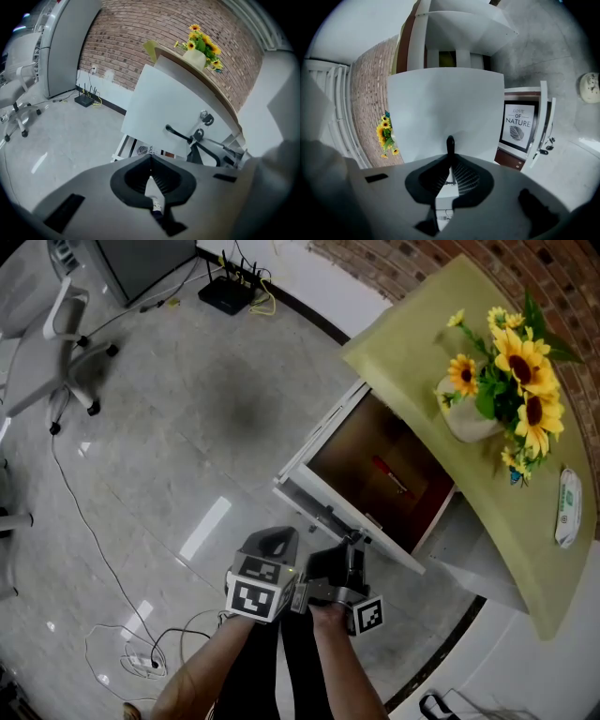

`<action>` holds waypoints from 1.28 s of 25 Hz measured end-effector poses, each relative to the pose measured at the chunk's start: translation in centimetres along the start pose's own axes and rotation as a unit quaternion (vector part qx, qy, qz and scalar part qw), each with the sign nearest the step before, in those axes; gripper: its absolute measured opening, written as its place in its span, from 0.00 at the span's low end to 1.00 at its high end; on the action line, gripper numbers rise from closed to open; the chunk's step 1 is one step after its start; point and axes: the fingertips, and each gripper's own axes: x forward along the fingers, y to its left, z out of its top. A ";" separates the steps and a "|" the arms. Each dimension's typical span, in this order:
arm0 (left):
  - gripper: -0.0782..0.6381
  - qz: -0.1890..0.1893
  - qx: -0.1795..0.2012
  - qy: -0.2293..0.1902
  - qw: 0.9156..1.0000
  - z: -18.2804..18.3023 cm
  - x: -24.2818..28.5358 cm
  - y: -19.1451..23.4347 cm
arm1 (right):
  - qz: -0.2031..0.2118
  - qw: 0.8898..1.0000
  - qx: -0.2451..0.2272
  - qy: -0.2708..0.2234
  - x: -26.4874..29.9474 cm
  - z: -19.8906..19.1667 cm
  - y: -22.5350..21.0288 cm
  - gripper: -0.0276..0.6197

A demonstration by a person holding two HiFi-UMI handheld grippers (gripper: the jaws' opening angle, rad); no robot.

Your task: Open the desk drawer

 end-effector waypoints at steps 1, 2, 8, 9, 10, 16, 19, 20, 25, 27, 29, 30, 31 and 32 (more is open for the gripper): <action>0.12 0.001 -0.002 0.002 1.000 0.0 -0.1 0.1 | -0.008 1.000 0.002 -0.001 -0.3 -0.1 -0.6 0.09; 0.12 0.002 -0.003 0.004 1.000 -0.1 -0.1 0.3 | -0.015 1.000 0.004 -0.003 -0.6 -0.1 -1.1 0.09; 0.12 0.007 -0.011 0.004 1.000 -0.9 0.4 1.4 | -0.029 1.000 -0.001 -0.001 -0.7 -0.2 -4.2 0.09; 0.12 0.008 -0.011 0.008 1.000 -1.2 0.5 1.5 | -0.034 0.999 0.001 -0.001 -0.7 -0.3 -4.8 0.09; 0.12 0.008 -0.012 0.011 1.000 -1.5 0.6 1.5 | -0.039 0.999 0.002 -0.001 -0.8 -0.3 -5.3 0.09; 0.12 0.005 -0.009 0.020 1.000 -2.4 1.4 1.5 | -0.049 0.999 -0.004 -0.002 -0.9 0.0 -8.0 0.09; 0.12 0.004 -0.008 0.023 1.000 -2.6 1.7 1.4 | -0.053 0.999 0.003 -0.004 -0.7 0.0 -8.8 0.09; 0.12 0.003 -0.009 0.023 1.000 -2.6 1.8 1.3 | -0.061 0.998 0.006 -0.005 -0.6 -0.1 -9.1 0.09; 0.12 0.005 -0.010 0.026 1.000 -2.4 1.3 0.9 | -0.079 0.996 0.025 -0.018 -0.7 -0.3 -9.6 0.09; 0.12 0.006 -0.013 0.025 1.000 -2.4 1.1 0.9 | -0.076 0.996 0.037 -0.019 -0.8 -0.4 -9.4 0.09; 0.12 0.008 -0.012 0.024 1.000 -2.4 0.9 0.7 | -0.075 0.996 0.040 -0.013 -1.1 -0.4 -9.2 0.10; 0.12 0.009 -0.011 0.025 1.000 -2.5 0.8 0.7 | -0.075 0.996 0.039 -0.008 -1.4 -0.4 -9.1 0.11; 0.12 0.011 -0.010 0.026 1.000 -2.5 0.7 0.6 | -0.075 0.996 0.038 -0.001 -1.6 -0.4 -8.9 0.13; 0.12 0.012 -0.010 0.028 0.999 -2.6 0.5 0.6 | -0.075 0.996 0.038 0.007 -2.0 -0.5 -8.6 0.14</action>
